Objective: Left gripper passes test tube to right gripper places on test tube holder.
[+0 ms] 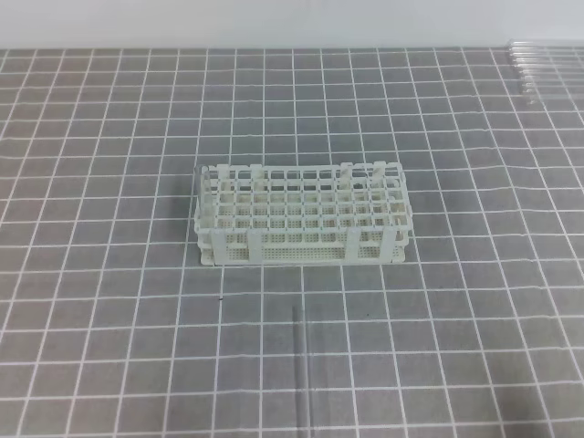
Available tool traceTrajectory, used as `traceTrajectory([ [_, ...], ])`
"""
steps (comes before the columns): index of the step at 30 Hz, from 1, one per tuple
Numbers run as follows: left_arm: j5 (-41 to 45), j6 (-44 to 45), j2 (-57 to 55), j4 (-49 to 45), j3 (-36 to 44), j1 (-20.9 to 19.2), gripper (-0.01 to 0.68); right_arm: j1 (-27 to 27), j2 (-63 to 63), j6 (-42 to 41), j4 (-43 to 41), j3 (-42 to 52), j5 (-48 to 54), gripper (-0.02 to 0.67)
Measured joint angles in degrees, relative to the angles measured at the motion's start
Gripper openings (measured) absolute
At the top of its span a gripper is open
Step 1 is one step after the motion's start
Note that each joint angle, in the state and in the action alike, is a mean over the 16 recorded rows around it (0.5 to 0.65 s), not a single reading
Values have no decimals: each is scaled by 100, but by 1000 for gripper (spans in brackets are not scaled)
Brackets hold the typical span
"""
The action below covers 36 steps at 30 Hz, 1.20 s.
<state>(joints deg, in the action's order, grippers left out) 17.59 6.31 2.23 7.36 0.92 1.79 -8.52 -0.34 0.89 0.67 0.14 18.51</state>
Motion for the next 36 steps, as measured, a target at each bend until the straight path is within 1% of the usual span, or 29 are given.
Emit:
traceTrajectory([
  [9,-60,3,-78,159,-30,0,-2,0,0,0,0,0,-3,-13],
  [15,-464,5,-131,501,-51,0,-2,0,0,14,82,0,-239,-13],
  [19,-888,5,-118,779,-45,0,-2,0,0,35,461,0,-734,-13],
  [26,-1532,-12,-105,1280,-40,0,-2,0,0,71,1402,-4,-1908,-13],
  [31,-1682,-25,-93,1467,-35,0,-2,0,0,151,2000,-8,-2552,-13],
  [36,-1679,-52,-69,1628,-30,0,-2,0,0,226,2156,-12,-2736,-13],
])
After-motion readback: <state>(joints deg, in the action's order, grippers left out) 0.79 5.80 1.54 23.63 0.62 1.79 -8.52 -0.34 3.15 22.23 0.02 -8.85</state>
